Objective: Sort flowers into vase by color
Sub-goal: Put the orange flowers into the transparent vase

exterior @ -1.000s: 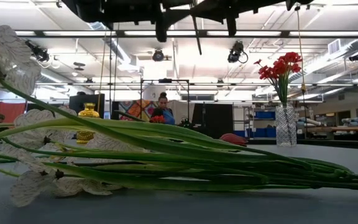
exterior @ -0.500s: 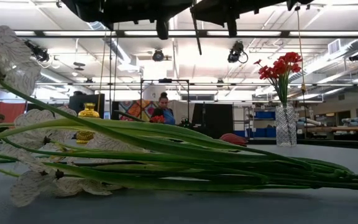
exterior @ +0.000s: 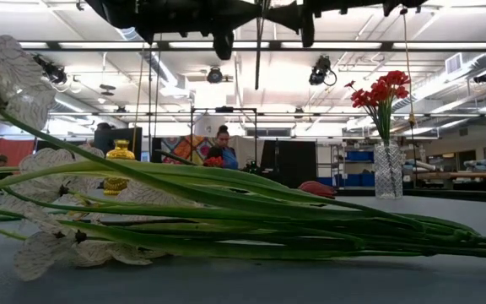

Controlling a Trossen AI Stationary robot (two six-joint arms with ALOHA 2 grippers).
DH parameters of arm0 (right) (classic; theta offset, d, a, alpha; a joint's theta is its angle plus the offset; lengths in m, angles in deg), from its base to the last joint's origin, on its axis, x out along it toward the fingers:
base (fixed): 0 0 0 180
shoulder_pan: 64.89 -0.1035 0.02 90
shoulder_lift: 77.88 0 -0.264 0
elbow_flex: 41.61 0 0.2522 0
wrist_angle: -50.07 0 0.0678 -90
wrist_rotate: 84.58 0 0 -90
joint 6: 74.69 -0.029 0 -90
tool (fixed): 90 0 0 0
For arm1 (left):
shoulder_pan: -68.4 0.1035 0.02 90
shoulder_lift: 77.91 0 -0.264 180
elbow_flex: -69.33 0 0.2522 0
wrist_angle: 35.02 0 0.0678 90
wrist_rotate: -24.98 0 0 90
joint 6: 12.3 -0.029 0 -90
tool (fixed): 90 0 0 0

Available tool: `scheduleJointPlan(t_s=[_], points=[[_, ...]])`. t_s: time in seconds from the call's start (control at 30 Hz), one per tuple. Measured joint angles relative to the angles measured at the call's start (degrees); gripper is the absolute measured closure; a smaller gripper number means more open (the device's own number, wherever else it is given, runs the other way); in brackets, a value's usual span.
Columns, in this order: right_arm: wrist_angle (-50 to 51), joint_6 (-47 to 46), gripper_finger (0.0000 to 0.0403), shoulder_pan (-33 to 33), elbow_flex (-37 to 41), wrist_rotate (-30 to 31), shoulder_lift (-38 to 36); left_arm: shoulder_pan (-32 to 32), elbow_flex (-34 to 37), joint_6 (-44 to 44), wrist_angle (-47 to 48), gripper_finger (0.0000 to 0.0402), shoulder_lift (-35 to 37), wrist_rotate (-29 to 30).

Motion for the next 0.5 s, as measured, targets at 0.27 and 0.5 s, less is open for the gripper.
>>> scheduleJointPlan(t_s=[0.27, 0.5], points=[[0.8, -1.4, 0.0335, 0.1, 0.0, -0.9, -0.2, -1.0, 0.0, 0.0, 2.3, 0.0400, -1.7, 0.8], [16.6, 6.0, 0.0383, -4.1, -1.9, 18.6, -4.2, 1.7, 0.0, 3.1, 9.8, 0.0339, 0.1, 1.4]])
